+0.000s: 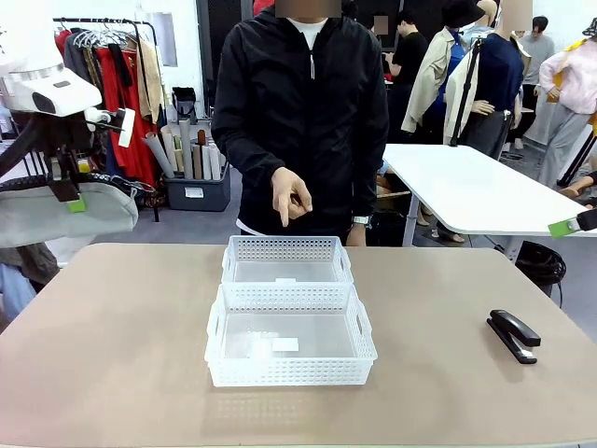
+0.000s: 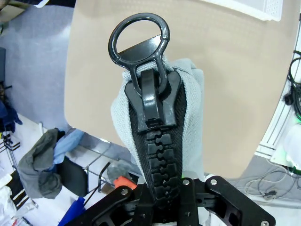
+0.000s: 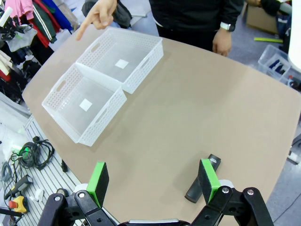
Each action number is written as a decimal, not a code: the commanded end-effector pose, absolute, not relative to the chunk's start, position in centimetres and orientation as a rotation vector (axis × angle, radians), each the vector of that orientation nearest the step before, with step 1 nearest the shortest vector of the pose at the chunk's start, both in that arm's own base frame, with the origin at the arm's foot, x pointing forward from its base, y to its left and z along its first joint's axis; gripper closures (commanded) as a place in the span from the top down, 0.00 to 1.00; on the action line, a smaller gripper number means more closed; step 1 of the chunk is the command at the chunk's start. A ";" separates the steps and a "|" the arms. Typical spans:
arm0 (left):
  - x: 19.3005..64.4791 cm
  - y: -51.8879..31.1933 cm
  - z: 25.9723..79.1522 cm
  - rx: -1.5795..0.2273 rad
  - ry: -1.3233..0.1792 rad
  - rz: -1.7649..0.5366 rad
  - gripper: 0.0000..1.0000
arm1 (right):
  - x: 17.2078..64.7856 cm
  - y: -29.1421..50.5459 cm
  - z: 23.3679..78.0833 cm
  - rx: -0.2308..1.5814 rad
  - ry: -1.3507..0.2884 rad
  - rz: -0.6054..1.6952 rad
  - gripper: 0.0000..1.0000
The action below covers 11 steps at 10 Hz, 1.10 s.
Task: Distribute items into two baskets.
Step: Move the picked Pencil pouch towards the Organizing basket indicated by the person, stopping as directed.
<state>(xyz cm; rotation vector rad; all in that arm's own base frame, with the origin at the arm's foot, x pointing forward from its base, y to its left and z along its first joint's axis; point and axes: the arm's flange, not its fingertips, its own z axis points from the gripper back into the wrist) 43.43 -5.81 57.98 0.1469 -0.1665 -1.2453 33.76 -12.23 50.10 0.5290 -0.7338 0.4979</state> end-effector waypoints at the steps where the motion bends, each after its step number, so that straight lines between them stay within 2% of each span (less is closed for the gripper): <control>1: 43.4 -5.7 58.1 0.154 -0.166 -1.237 0.00 | 33.7 -12.2 50.2 0.532 -0.738 0.502 1.00; 7: 43.4 -5.8 58.0 0.147 -0.166 -1.245 0.00 | 33.7 -12.2 50.2 0.532 -0.738 0.502 1.00; 11: 47.4 -8.6 57.9 0.174 -0.166 -1.290 0.00 | 33.7 -12.2 50.2 0.532 -0.738 0.502 1.00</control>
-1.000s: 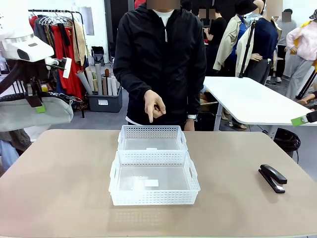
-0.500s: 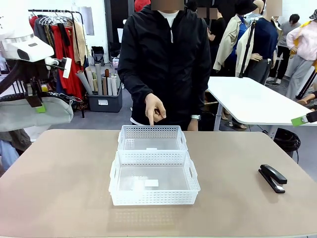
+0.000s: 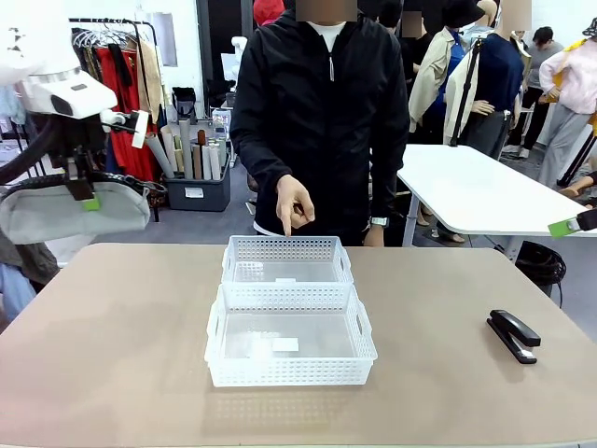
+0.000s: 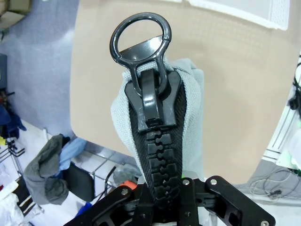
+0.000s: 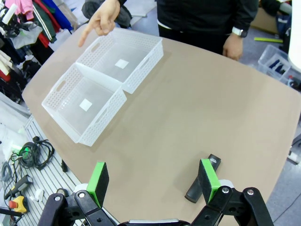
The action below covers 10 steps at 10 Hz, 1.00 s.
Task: Distribute items into two baskets.
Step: Move the picked Pencil pouch towards the Organizing basket indicated by the person, stopping as directed.
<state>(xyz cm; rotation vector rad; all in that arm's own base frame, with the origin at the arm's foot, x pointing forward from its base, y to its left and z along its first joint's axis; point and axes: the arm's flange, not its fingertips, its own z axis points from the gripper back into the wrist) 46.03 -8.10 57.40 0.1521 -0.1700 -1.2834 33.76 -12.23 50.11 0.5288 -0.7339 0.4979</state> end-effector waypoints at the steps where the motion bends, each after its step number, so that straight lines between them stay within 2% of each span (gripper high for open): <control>1: 48.2 -9.4 57.7 0.195 -0.170 -1.290 0.00 | 33.7 -12.2 50.2 0.532 -0.738 0.502 1.00; 10: 53.9 -14.2 55.8 0.149 -0.199 -1.402 0.00 | 33.7 -12.2 50.2 0.532 -0.738 0.502 1.00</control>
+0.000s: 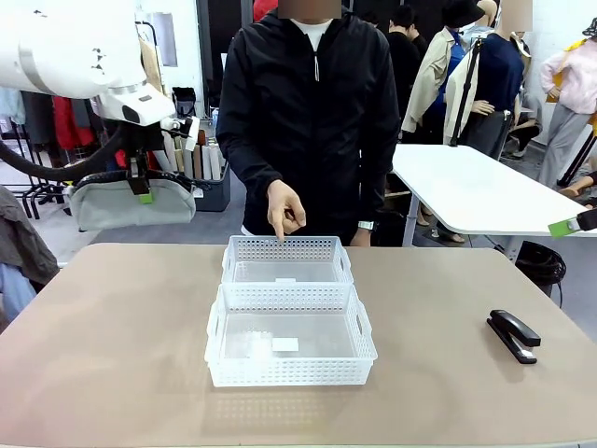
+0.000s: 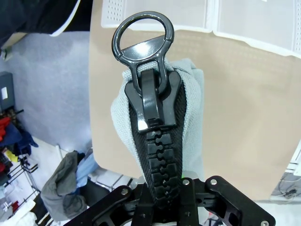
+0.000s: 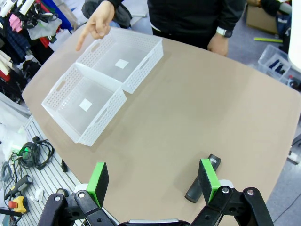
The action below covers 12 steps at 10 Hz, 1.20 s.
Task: Distribute items into two baskets.
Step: Move the picked Pencil pouch towards the Organizing basket indicated by the person, stopping as directed.
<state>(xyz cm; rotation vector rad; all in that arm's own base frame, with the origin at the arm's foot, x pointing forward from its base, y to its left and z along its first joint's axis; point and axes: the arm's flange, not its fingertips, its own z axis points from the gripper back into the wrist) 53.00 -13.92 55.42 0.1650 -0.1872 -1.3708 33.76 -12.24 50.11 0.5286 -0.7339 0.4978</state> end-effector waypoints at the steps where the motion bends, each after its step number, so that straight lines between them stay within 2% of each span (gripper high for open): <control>1: 54.2 -14.6 55.3 0.140 -0.199 -1.416 0.00 | 33.7 -12.2 50.2 0.532 -0.738 0.502 1.00; 3: 54.6 -15.5 54.2 0.119 -0.233 -1.435 0.00 | 33.7 -12.2 50.2 0.532 -0.738 0.502 1.00; 9: 56.4 -18.3 50.5 0.044 -0.200 -1.480 0.00 | 33.7 -12.2 50.2 0.532 -0.738 0.502 1.00; 12: 57.3 -18.7 49.6 0.052 -0.261 -1.475 0.00 | 33.7 -12.2 50.2 0.532 -0.738 0.502 1.00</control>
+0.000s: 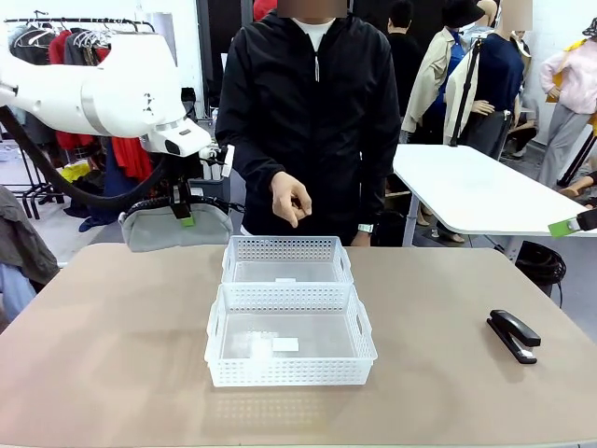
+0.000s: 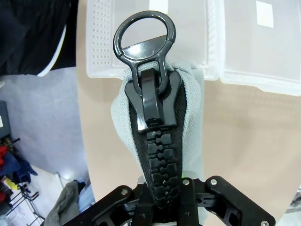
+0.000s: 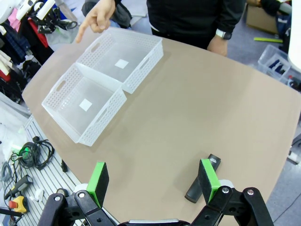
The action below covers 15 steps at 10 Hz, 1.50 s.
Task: Distribute items into two baskets.
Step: Move the picked Pencil pouch towards the Organizing basket indicated by the person, stopping as directed.
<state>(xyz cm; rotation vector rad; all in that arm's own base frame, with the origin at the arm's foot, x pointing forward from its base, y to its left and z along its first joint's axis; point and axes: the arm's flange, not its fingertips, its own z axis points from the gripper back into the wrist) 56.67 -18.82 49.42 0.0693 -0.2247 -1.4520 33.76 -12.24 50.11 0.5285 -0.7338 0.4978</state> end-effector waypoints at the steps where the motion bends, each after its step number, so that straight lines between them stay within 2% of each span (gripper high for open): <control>1: 57.7 -18.9 49.0 0.046 -0.262 -1.481 0.00 | 33.7 -12.2 50.2 0.532 -0.738 0.502 1.00; 6: 58.4 -20.4 47.3 0.012 -0.252 -1.524 0.00 | 33.7 -12.2 50.2 0.532 -0.738 0.502 1.00; 8: 57.3 -17.8 48.3 -0.001 -0.229 -1.480 0.00 | 33.7 -12.2 50.2 0.532 -0.738 0.502 1.00; 12: 46.6 -10.4 51.4 0.031 -0.110 -1.439 0.00 | 33.7 -12.2 50.2 0.532 -0.738 0.502 1.00; 15: 46.1 -9.5 51.8 0.016 -0.084 -1.444 0.00 | 33.7 -12.2 50.2 0.532 -0.738 0.502 1.00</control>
